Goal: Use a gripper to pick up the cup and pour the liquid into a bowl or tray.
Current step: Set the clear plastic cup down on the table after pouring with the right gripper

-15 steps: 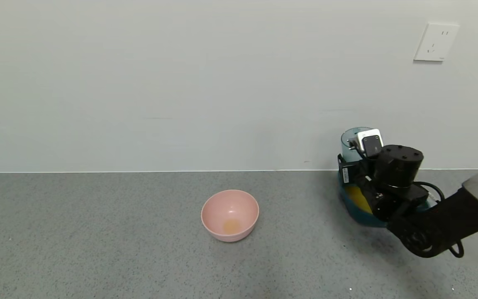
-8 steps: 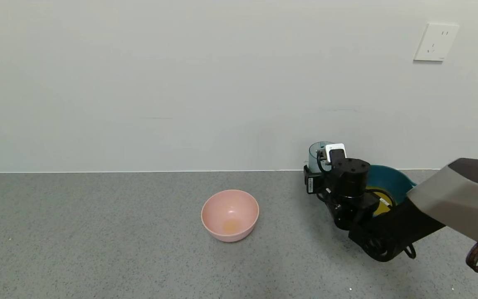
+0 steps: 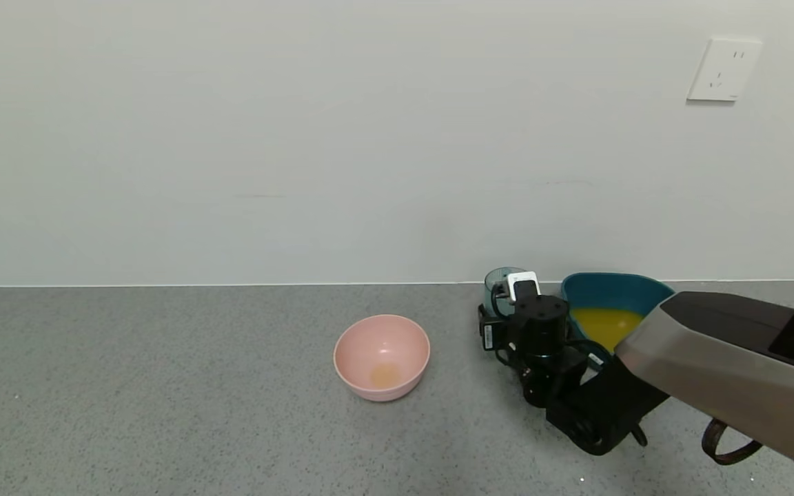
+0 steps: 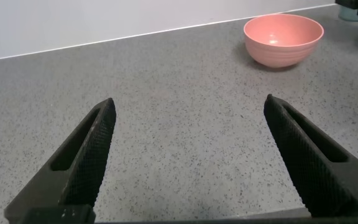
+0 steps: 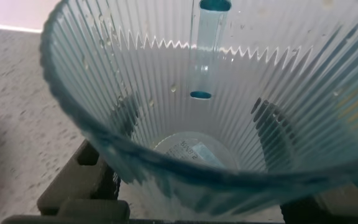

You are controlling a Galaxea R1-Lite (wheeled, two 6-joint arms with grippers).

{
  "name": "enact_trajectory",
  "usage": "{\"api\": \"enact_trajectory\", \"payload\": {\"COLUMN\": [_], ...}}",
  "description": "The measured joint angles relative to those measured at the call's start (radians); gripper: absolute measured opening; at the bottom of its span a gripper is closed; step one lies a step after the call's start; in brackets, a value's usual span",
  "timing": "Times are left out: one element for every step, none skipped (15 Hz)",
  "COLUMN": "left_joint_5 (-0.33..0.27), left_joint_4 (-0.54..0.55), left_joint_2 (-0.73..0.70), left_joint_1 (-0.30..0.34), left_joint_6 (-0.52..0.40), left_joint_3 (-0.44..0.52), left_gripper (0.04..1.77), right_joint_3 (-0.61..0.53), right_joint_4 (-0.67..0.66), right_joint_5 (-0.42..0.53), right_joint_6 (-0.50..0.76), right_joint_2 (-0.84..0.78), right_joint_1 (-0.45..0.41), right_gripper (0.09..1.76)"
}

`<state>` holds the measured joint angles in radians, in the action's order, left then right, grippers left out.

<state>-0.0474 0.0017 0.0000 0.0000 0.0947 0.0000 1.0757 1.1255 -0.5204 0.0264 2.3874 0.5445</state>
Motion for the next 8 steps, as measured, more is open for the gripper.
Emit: {"api": "enact_trajectory", "payload": {"left_joint_5": [0.000, 0.000, 0.000, 0.000, 0.000, 0.000, 0.000, 0.000], "left_joint_4": [0.000, 0.000, 0.000, 0.000, 0.000, 0.000, 0.000, 0.000], "left_joint_2": [0.000, 0.000, 0.000, 0.000, 0.000, 0.000, 0.000, 0.000], "left_joint_1": [0.000, 0.000, 0.000, 0.000, 0.000, 0.000, 0.000, 0.000], "left_joint_6": [0.000, 0.000, 0.000, 0.000, 0.000, 0.000, 0.000, 0.000], "left_joint_3": [0.000, 0.000, 0.000, 0.000, 0.000, 0.000, 0.000, 0.000], "left_gripper": [1.72, 1.72, 1.72, 1.72, 1.72, 1.72, 1.72, 1.72], "right_joint_3": [0.010, 0.020, 0.027, 0.035, 0.045, 0.060, 0.077, 0.092], "right_joint_4": [0.000, 0.001, 0.001, 0.002, -0.001, -0.003, -0.005, -0.006], "right_joint_5": [0.001, 0.000, 0.000, 0.000, 0.000, 0.000, 0.000, 0.000], "right_joint_6": [0.000, 0.000, 0.000, 0.001, 0.001, 0.003, 0.008, 0.013], "right_joint_2": [0.013, 0.026, 0.040, 0.053, 0.062, 0.071, 0.079, 0.087], "right_joint_1": [0.004, 0.006, 0.005, 0.004, 0.004, 0.006, 0.007, 0.008], "right_gripper": [1.37, 1.37, 1.37, 1.37, 1.37, 1.37, 1.37, 1.37]}}
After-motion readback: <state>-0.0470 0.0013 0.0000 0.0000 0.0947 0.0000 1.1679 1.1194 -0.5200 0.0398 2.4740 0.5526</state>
